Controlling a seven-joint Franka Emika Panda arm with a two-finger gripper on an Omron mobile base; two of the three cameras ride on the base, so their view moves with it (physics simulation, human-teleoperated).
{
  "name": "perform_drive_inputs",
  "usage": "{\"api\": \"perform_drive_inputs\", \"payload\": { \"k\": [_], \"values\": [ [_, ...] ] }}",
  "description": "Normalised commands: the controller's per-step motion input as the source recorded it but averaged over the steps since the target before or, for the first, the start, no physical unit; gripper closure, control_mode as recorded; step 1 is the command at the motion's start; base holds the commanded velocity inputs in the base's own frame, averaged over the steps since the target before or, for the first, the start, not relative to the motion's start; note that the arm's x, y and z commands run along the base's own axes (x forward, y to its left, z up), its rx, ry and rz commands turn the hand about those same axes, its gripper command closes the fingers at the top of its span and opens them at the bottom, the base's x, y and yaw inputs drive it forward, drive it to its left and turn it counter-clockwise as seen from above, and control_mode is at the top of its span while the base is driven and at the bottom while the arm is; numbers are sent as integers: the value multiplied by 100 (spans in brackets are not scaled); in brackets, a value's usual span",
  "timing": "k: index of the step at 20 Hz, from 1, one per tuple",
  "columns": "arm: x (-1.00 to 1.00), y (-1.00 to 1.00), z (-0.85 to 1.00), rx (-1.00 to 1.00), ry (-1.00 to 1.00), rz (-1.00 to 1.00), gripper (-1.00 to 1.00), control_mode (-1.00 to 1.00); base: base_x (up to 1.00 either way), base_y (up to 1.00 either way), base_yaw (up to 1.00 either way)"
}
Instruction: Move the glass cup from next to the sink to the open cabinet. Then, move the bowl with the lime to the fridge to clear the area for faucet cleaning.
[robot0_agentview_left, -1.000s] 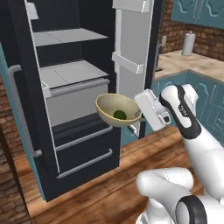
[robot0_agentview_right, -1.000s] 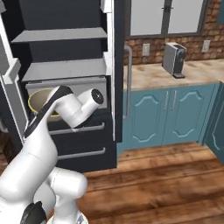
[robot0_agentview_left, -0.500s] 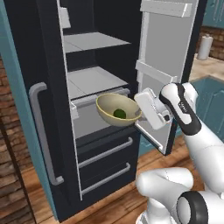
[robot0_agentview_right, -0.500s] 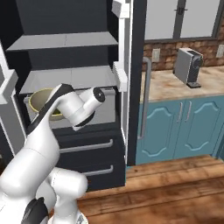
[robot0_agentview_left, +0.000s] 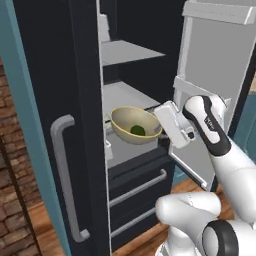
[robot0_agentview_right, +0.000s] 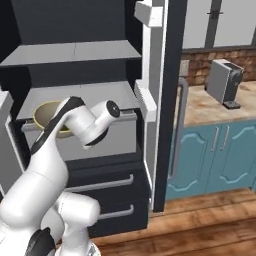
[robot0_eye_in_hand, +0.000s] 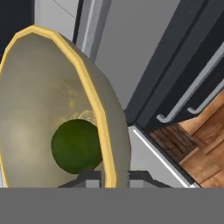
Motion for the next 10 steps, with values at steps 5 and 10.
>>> {"api": "perform_drive_inputs", "payload": {
  "k": [5,10],
  "values": [
    [0,0,0,0,0,0,100,100,91,13,-3],
    [0,0,0,0,0,0,100,100,84,0,-3]
  ]
}}
